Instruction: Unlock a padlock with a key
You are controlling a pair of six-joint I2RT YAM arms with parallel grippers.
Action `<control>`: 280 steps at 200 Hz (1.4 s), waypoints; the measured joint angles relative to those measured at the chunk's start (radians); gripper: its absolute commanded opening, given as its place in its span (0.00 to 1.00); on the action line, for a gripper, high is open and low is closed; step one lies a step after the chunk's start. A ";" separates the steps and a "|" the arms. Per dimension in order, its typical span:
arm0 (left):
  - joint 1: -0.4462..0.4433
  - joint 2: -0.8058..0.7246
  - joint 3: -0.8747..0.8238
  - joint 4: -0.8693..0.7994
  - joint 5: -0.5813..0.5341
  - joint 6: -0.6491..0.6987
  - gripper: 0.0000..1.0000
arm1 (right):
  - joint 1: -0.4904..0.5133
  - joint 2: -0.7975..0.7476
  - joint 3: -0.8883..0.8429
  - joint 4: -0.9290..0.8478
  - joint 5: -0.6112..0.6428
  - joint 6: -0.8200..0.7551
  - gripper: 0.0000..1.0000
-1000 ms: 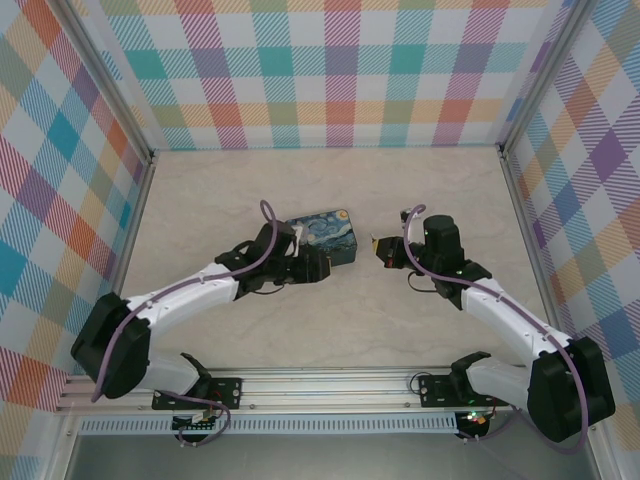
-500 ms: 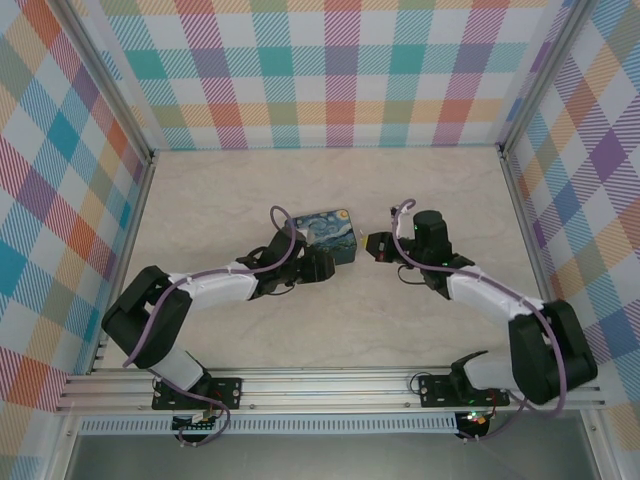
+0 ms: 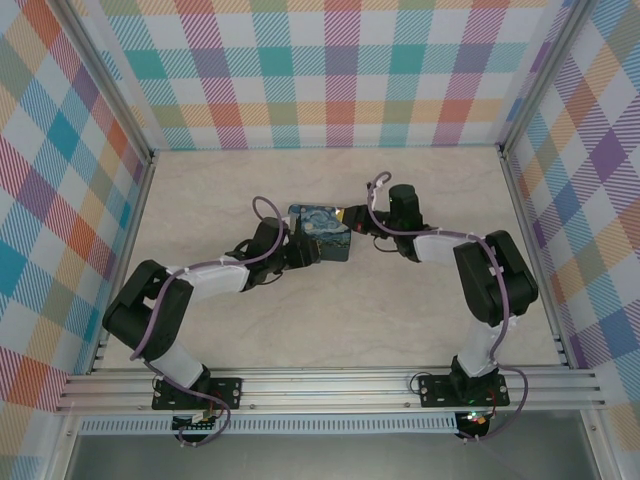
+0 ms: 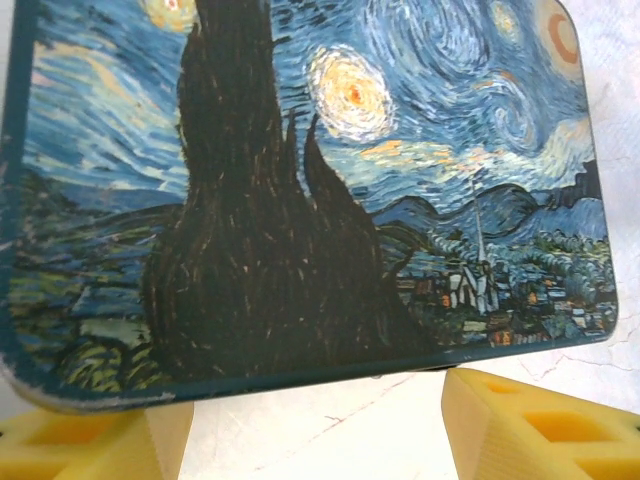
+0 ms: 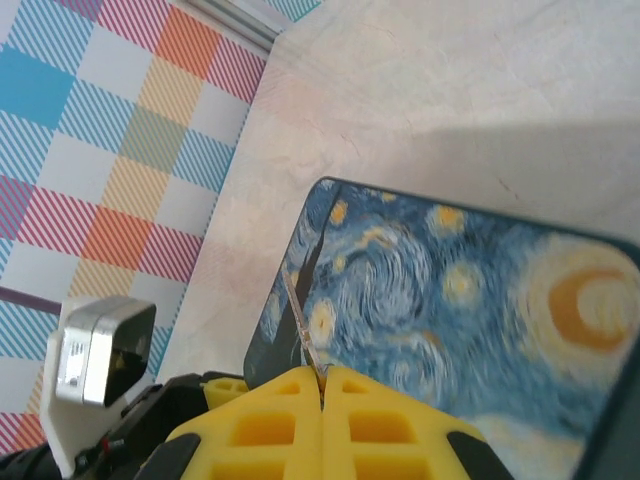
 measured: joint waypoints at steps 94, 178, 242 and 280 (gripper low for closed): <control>0.003 0.010 -0.057 0.037 0.027 0.026 0.70 | 0.023 0.129 0.134 -0.127 -0.024 -0.056 0.03; 0.003 -0.034 -0.098 0.077 0.066 0.049 0.72 | 0.038 0.138 0.132 -0.119 -0.019 -0.056 0.02; 0.003 -0.011 -0.106 0.153 0.084 0.060 0.71 | 0.072 0.065 0.036 -0.110 0.008 -0.045 0.02; 0.003 0.021 -0.148 0.249 0.073 0.080 0.69 | 0.072 0.063 0.031 -0.101 0.012 -0.044 0.03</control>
